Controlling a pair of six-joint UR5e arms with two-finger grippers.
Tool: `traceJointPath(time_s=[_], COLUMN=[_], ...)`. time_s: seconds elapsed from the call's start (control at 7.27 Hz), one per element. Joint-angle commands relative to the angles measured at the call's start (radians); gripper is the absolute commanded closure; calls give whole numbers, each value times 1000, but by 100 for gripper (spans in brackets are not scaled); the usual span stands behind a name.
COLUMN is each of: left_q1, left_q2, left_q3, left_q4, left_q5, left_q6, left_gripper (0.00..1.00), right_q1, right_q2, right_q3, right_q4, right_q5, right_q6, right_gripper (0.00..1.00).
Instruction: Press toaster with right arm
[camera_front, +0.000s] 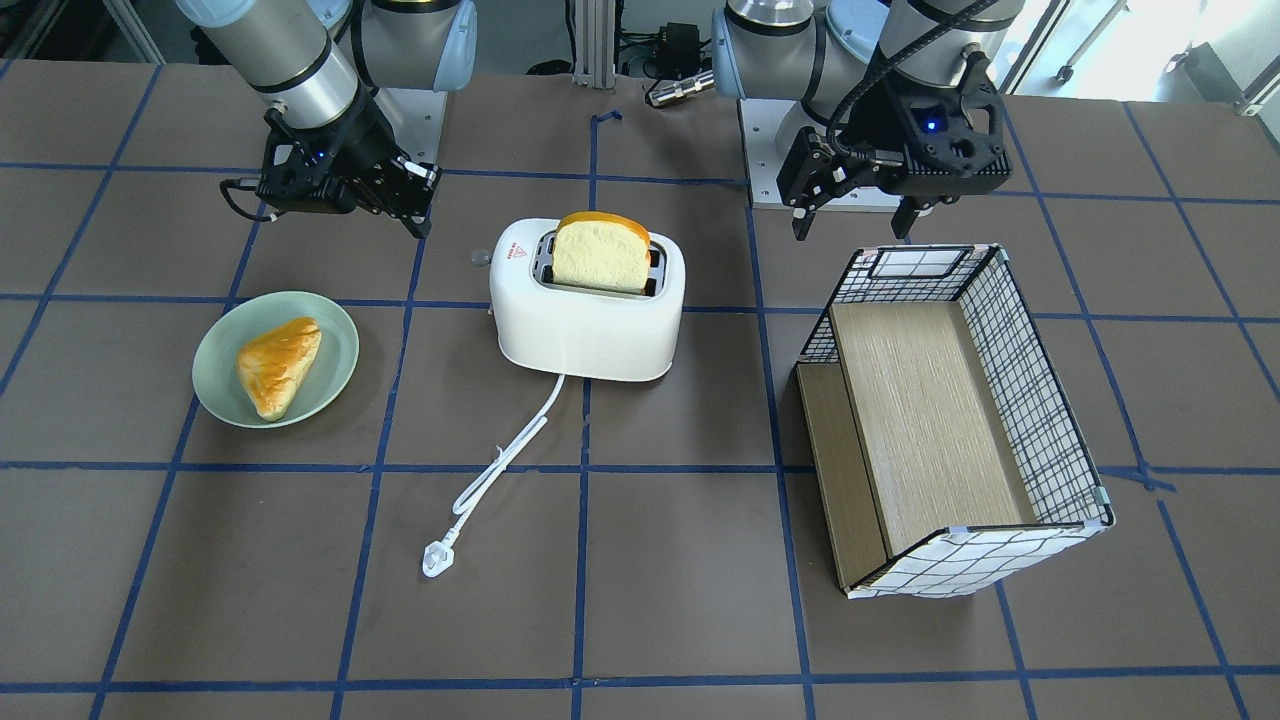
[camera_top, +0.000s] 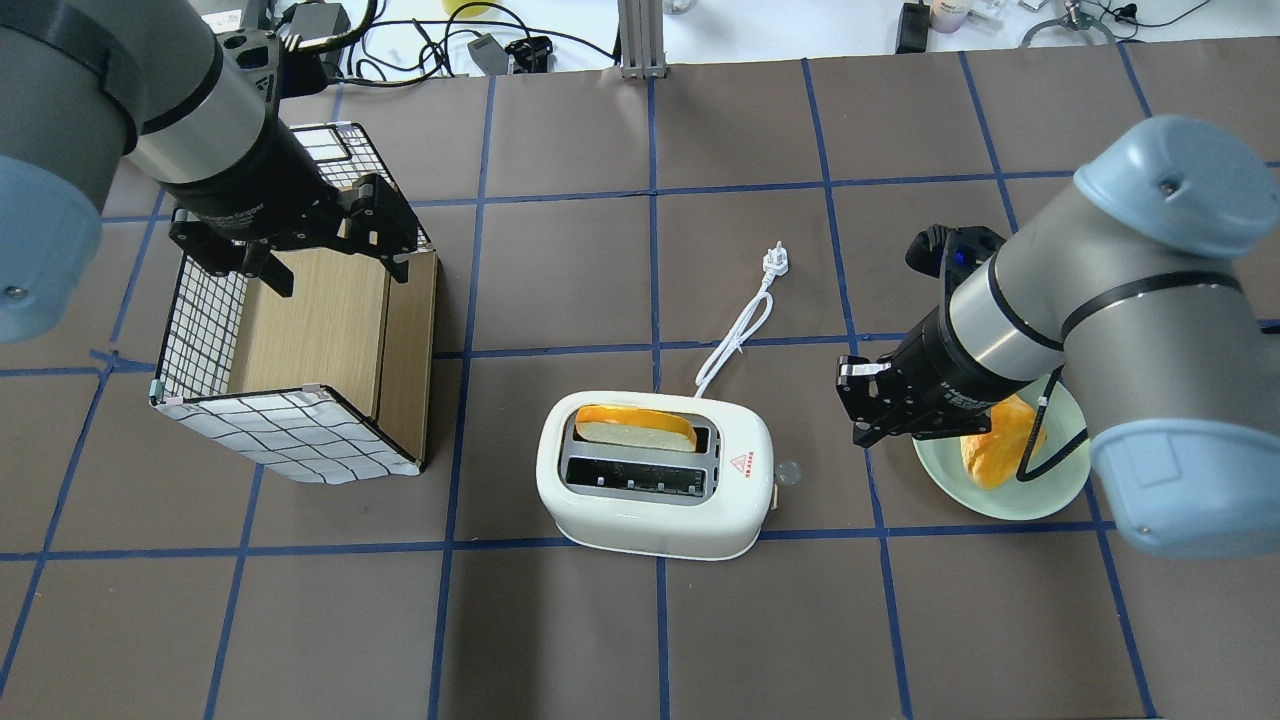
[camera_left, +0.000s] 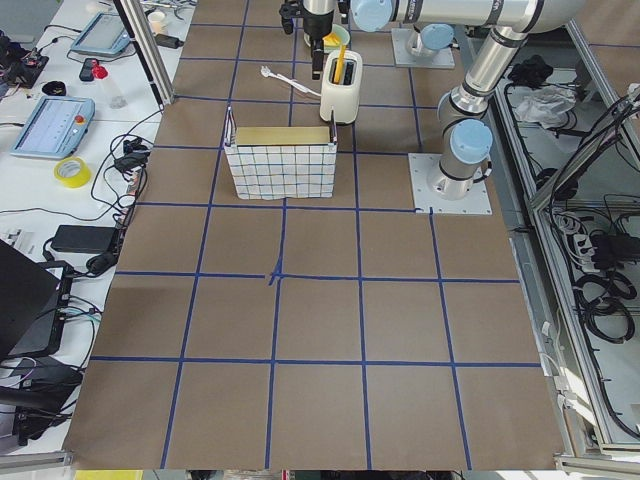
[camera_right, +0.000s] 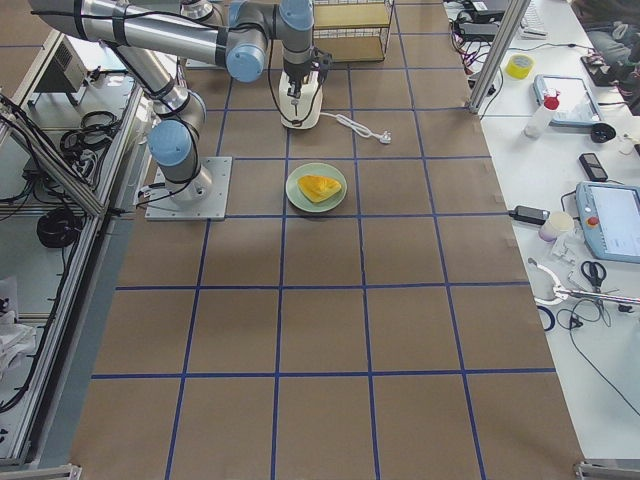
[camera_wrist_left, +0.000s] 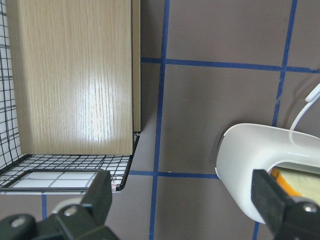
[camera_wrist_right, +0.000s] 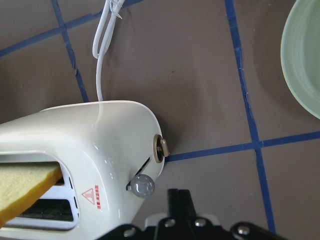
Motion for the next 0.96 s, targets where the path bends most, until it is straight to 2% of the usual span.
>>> traceJointPath(time_s=[0.0,0.41,0.83], left_q1=[0,0,0], left_q2=[0,0,0], left_q3=[0,0,0], left_q4=[0,0,0], left_q5=[-1,0,0], left_q6=[0,0,0], left_gripper=[0,0,0], right_q1=[1,4,6], right_q2=[1,1,24], right_q3=[100,105,107], right_q4=[-146,-131,-130], right_q5=[66,165,176], right_q6=[43,66,72], right_gripper=[100,100,100])
